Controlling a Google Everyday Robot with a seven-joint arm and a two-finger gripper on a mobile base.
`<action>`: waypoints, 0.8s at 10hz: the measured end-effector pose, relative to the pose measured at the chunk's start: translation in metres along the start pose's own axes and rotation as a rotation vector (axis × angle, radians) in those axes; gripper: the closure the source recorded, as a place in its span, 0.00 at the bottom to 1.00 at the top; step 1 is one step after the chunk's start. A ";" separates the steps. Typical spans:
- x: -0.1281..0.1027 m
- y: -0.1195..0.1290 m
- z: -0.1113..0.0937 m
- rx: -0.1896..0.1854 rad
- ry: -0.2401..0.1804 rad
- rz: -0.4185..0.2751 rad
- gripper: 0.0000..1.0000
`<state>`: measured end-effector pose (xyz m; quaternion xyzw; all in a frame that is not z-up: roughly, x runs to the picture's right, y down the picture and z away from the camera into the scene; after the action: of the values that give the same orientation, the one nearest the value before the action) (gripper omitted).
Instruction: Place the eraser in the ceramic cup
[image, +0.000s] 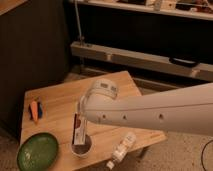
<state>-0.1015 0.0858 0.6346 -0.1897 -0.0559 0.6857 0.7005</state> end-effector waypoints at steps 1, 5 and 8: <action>0.002 -0.002 0.000 0.010 0.000 -0.001 0.64; 0.009 -0.005 0.003 0.031 -0.003 -0.015 0.23; 0.010 -0.006 0.007 0.011 -0.010 -0.008 0.20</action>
<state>-0.0980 0.0967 0.6418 -0.1824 -0.0563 0.6840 0.7041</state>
